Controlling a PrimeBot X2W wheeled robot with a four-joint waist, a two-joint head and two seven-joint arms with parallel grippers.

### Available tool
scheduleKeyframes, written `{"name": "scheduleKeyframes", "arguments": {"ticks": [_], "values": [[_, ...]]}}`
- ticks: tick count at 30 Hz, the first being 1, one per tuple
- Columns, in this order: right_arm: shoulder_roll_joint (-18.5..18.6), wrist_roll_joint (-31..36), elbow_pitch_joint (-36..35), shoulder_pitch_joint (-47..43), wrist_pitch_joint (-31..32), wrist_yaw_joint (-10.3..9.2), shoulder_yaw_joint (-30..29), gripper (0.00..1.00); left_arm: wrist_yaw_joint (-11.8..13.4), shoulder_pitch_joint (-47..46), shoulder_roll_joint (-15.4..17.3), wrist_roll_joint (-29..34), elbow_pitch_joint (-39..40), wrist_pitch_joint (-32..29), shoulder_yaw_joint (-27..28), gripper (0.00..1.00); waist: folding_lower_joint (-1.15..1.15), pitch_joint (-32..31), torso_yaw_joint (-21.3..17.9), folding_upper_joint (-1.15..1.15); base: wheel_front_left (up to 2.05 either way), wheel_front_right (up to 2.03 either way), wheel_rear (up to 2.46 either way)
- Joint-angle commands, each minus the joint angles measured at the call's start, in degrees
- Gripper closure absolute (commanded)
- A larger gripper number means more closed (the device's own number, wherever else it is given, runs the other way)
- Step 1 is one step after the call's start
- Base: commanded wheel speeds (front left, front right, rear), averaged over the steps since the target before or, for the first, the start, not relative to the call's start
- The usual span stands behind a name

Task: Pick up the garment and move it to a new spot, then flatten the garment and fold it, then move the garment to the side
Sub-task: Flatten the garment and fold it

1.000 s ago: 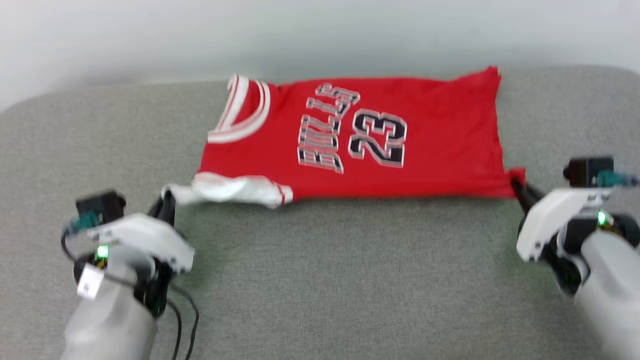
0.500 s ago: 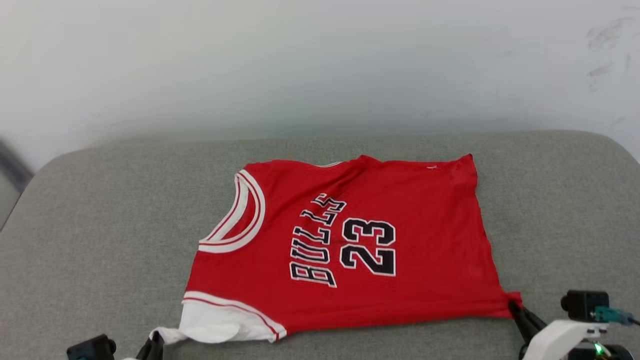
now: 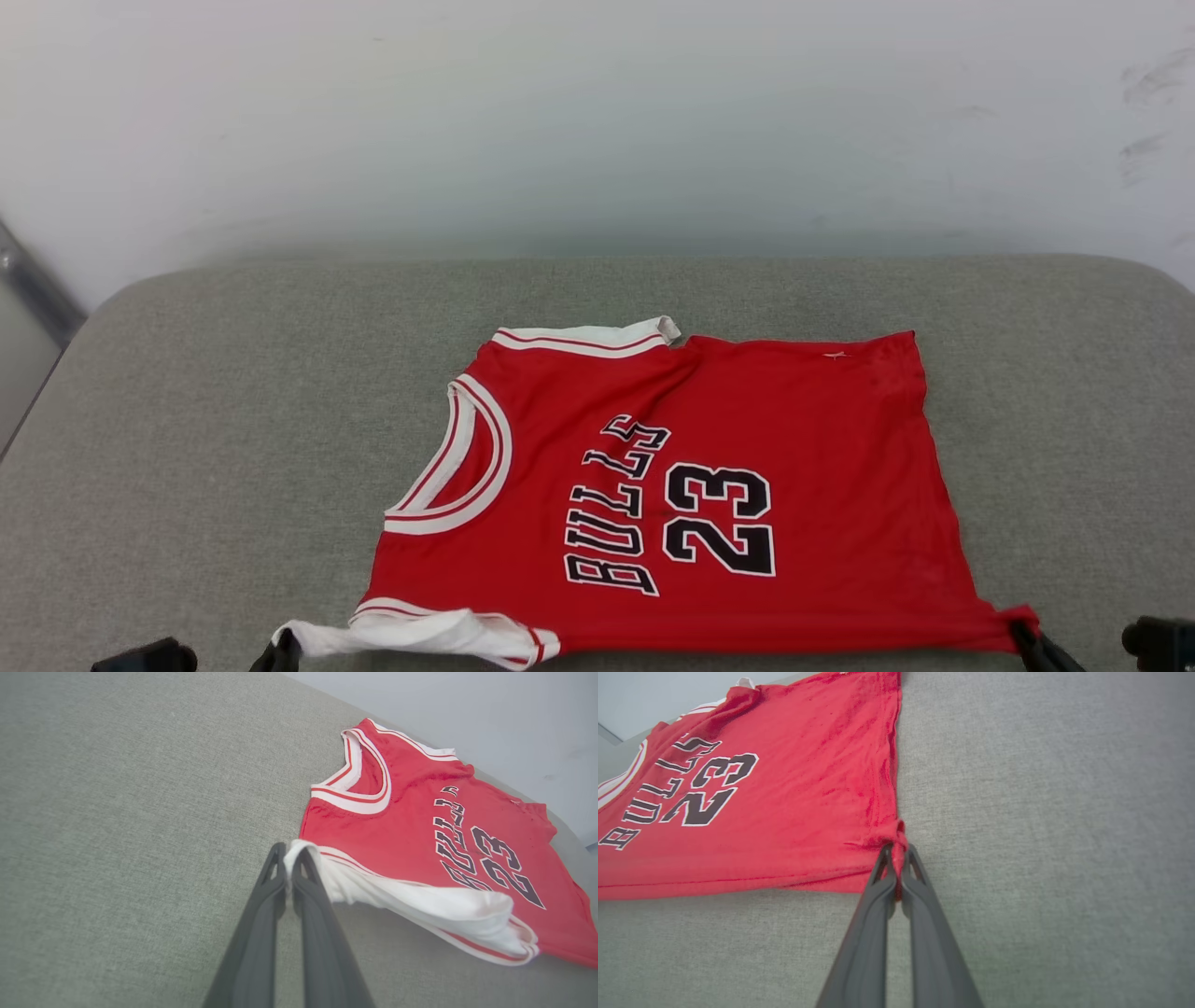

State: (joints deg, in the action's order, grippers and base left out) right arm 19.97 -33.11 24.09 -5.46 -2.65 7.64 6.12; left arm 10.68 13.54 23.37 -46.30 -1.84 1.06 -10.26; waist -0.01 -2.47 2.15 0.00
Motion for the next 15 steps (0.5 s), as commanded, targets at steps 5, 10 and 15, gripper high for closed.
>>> {"name": "scheduleKeyframes", "arguments": {"ticks": [5,10,15], "values": [[-3.6,7.1,-11.3,0.8,8.4,-0.21,-6.4,1.00,-0.5,-7.5,0.9,2.2,2.5,-1.9,-2.0,1.00,0.01,2.0,-0.2,0.00,0.00,0.00,0.00],[-5.6,10.7,-15.7,5.2,13.8,-0.18,-7.5,1.00,-1.8,-15.5,-0.8,3.5,0.1,-1.8,-4.0,1.00,0.01,5.6,-0.8,0.00,0.00,0.00,0.00],[-6.0,11.9,-14.6,11.8,18.0,-0.17,-5.8,1.00,-3.7,-23.7,-2.8,4.3,-6.0,-1.4,-5.8,1.00,0.01,9.9,-1.7,0.00,0.00,0.00,0.00]]}}
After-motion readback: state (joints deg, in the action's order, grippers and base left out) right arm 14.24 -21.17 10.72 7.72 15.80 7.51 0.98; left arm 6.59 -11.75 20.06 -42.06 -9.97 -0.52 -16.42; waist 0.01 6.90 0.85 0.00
